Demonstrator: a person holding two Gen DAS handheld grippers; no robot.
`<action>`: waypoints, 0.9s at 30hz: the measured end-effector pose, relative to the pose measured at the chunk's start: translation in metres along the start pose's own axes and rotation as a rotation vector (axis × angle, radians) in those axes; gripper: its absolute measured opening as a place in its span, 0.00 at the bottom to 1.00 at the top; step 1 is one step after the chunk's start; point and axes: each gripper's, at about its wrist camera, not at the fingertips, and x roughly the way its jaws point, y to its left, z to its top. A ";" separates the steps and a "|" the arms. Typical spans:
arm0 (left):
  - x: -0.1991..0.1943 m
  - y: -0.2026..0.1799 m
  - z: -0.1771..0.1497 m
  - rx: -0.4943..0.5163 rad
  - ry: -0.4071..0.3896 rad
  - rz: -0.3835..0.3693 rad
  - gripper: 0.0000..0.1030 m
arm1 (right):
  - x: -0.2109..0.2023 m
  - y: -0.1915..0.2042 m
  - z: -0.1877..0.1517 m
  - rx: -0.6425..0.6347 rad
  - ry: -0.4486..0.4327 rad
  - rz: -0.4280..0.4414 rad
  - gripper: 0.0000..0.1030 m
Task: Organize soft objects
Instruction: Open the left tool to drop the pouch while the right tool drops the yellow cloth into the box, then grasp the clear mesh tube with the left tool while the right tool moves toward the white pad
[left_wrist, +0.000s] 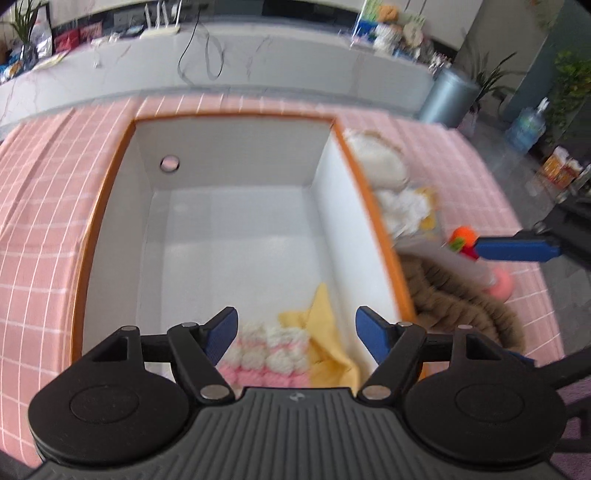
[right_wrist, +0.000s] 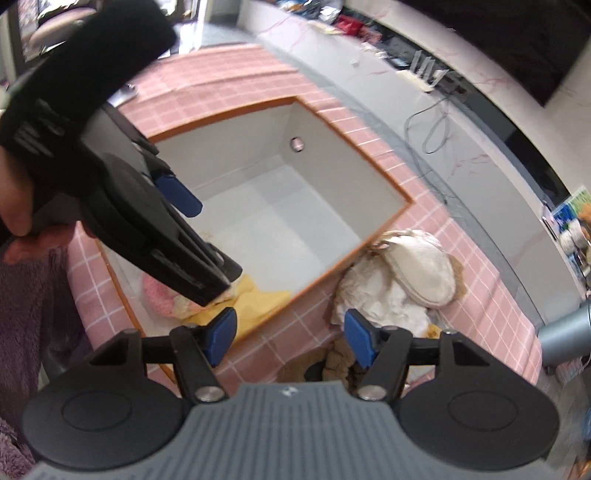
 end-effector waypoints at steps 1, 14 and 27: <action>-0.006 -0.005 0.001 0.015 -0.024 -0.009 0.83 | -0.004 -0.004 -0.005 0.024 -0.011 -0.008 0.63; -0.023 -0.089 0.007 0.240 -0.218 -0.226 0.75 | -0.046 -0.081 -0.097 0.500 -0.165 -0.159 0.58; 0.042 -0.143 -0.006 0.467 -0.148 -0.186 0.67 | 0.004 -0.109 -0.168 0.711 -0.130 -0.185 0.52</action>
